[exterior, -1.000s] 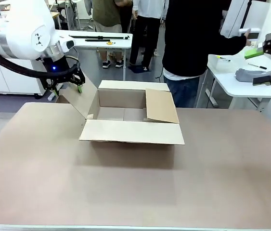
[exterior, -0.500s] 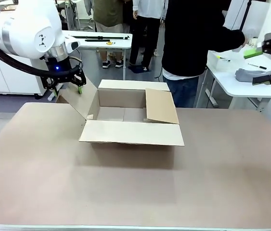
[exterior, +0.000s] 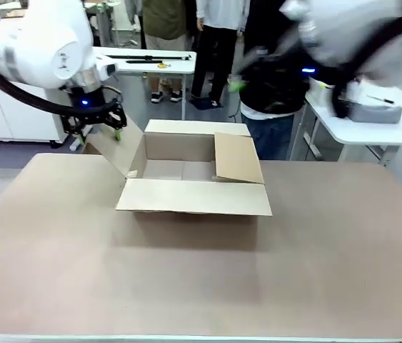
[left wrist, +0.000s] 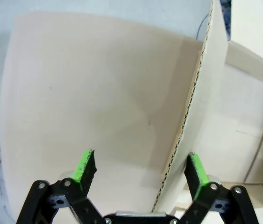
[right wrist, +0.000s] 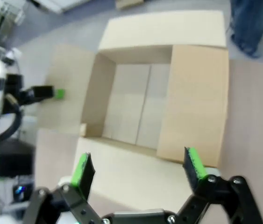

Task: Pack the gift set into the box.
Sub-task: Place both hands on the side flaps of the Package Box and spread them outward.

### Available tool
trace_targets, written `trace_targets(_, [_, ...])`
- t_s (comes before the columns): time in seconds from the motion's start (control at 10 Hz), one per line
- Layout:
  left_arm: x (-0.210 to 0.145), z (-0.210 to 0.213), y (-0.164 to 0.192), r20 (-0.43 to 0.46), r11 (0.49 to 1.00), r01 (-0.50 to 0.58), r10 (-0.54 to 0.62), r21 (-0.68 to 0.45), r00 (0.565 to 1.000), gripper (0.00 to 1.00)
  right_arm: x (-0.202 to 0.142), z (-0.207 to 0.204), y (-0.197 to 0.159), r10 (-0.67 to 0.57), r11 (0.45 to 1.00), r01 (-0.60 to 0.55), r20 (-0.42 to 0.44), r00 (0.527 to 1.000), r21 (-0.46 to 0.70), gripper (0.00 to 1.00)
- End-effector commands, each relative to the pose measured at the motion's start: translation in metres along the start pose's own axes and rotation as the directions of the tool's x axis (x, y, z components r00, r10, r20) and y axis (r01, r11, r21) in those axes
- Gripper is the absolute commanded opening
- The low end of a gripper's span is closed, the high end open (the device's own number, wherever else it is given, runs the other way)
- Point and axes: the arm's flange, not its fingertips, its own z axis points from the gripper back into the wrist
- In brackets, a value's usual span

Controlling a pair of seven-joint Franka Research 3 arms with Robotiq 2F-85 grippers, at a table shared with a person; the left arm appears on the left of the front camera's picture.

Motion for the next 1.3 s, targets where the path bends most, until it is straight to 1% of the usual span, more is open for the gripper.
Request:
trace_targets(0.0, [0.0, 0.003, -0.002, 0.002, 1.0, -0.013, 0.013, 0.018, 1.0, 1.0, 0.026, -0.037, 0.023, 0.062, 0.965, -0.084, -0.093, 0.994, -0.249, 1.0])
trace_targets(0.1, [0.0, 0.003, -0.002, 0.002, 1.0, -0.013, 0.013, 0.018, 1.0, 1.0, 0.014, -0.061, 0.034, 0.111, 0.954, -0.149, -0.155, 0.982, -0.259, 1.0])
trace_targets(0.2, [0.0, 0.003, -0.002, 0.002, 1.0, -0.013, 0.013, 0.018, 1.0, 1.0, 0.007, -0.062, 0.028, 0.126, 0.957, -0.158, -0.144, 0.982, -0.243, 1.0])
trace_targets(0.3, [0.0, 0.003, -0.002, 0.002, 1.0, -0.013, 0.013, 0.018, 1.0, 1.0, 0.0, -0.054, 0.009, 0.097, 0.978, -0.11, -0.086, 0.992, -0.174, 1.0])
trace_targets(0.5, [0.0, 0.003, -0.002, 0.002, 1.0, -0.013, 0.013, 0.018, 1.0, 1.0, 0.0, -0.054, 0.009, 0.097, 0.978, -0.11, -0.086, 0.992, -0.174, 1.0])
trace_targets(0.6, [0.0, 0.003, -0.002, 0.002, 1.0, -0.013, 0.013, 0.018, 1.0, 1.0, -0.002, -0.063, 0.008, 0.116, 0.968, -0.139, -0.118, 0.986, -0.211, 1.0])
trace_targets(0.7, [0.0, 0.003, -0.002, 0.002, 1.0, -0.013, 0.013, 0.018, 1.0, 1.0, 0.013, -0.105, 0.044, 0.245, 0.906, -0.304, -0.221, 0.944, -0.295, 1.0])
trace_targets(0.8, [0.0, 0.003, -0.002, 0.002, 1.0, -0.013, 0.013, 0.018, 1.0, 1.0, 0.029, -0.143, 0.074, 0.303, 0.87, -0.382, -0.273, 0.913, -0.311, 1.0])
trace_targets(0.9, [0.0, 0.003, -0.002, 0.002, 1.0, -0.013, 0.013, 0.018, 1.0, 1.0, 0.041, -0.173, 0.093, 0.305, 0.854, -0.409, -0.329, 0.894, -0.321, 1.0])
trace_targets(1.0, [0.0, 0.003, -0.002, 0.002, 1.0, -0.013, 0.013, 0.018, 1.0, 1.0, 0.044, -0.195, 0.106, 0.269, 0.797, -0.419, -0.364, 0.892, -0.436, 1.0])
trace_targets(1.1, [0.0, 0.003, -0.002, 0.002, 1.0, -0.013, 0.013, 0.018, 1.0, 1.0, 0.041, -0.215, 0.106, 0.207, 0.728, -0.41, -0.393, 0.896, -0.55, 1.0])
trace_targets(1.2, [0.0, 0.003, -0.002, 0.002, 1.0, -0.013, 0.013, 0.018, 1.0, 1.0, 0.035, -0.234, 0.103, 0.193, 0.692, -0.433, -0.431, 0.882, -0.577, 1.0])
